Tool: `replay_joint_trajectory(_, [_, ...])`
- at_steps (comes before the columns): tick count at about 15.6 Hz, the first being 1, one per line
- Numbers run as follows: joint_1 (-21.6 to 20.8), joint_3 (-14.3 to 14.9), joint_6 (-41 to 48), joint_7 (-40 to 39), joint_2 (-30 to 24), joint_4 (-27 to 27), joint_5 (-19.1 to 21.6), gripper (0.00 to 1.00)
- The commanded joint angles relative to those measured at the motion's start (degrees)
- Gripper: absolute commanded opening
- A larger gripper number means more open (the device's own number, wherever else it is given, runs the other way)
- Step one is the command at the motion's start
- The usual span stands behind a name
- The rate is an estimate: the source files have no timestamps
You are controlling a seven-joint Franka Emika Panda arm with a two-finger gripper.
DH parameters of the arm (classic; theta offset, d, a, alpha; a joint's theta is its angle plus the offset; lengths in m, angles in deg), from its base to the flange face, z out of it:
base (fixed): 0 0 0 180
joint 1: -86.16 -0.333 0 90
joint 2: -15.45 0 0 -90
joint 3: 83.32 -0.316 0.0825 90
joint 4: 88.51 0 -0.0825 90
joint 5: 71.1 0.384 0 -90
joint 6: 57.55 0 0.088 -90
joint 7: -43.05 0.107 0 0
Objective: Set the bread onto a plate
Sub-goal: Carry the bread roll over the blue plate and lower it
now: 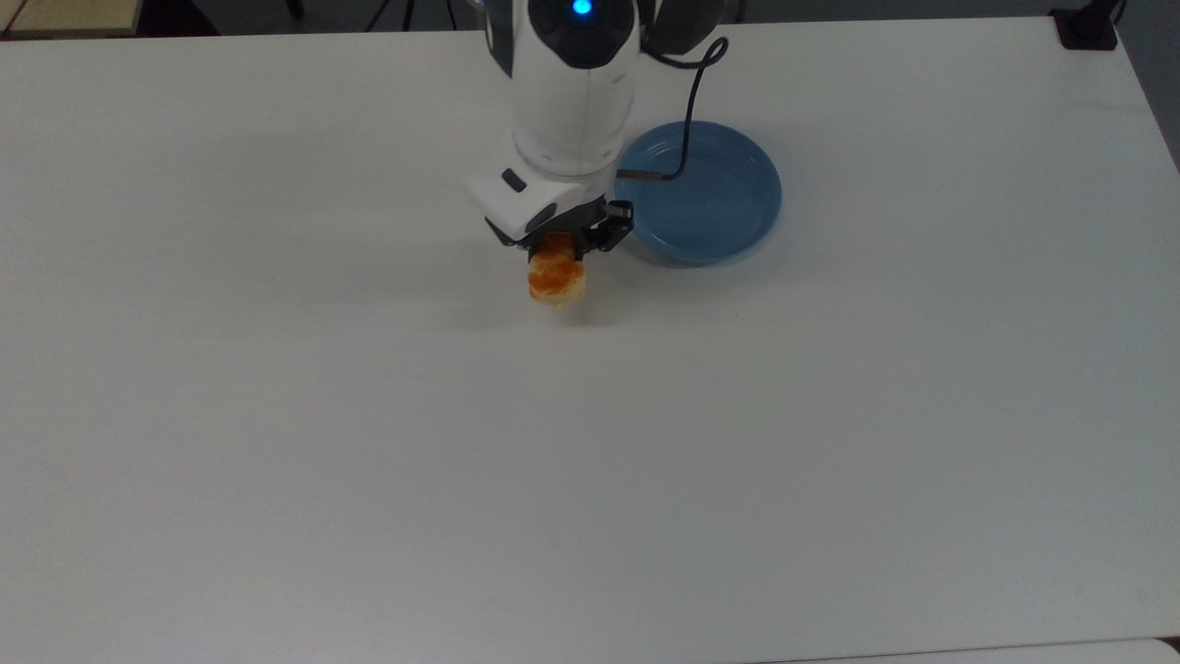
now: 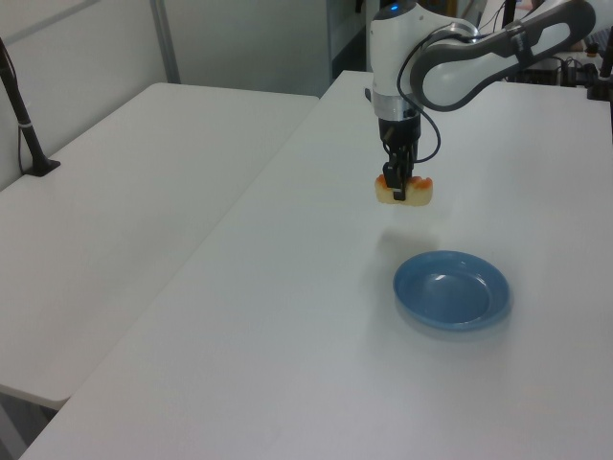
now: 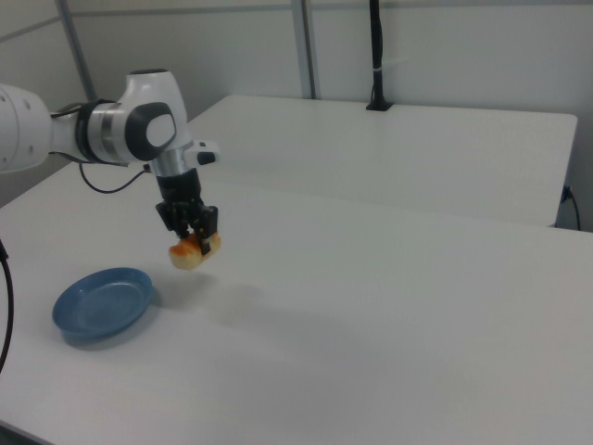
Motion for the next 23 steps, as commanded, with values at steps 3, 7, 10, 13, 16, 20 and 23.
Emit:
replay_joint_trajectory(3, [-5.7, 0.1, 5.5, -0.3, -3.5, 4.8, 0.6, 0.47])
replay_joint_trajectory(7, [-7.3, -3.1, 10.2, -0.3, -4.9, 6.6, 0.7, 0.5])
replay_joint_trajectory(10, [-9.1, -4.8, 10.4, 0.3, -5.8, 9.0, 2.5, 0.5])
replay_joint_trajectory(13, [-10.4, -5.5, 10.3, 2.5, -5.2, 9.3, 2.8, 0.56])
replay_joint_trajectory(16, [-10.4, -5.9, 9.7, 6.5, -4.9, 9.3, 2.8, 0.84])
replay_joint_trajectory(20, [-10.4, -5.9, 9.6, 9.6, -4.4, 9.2, 2.8, 1.0])
replay_joint_trajectory(23, [-10.0, -5.9, 10.4, 9.2, -5.4, 8.6, 2.6, 1.0])
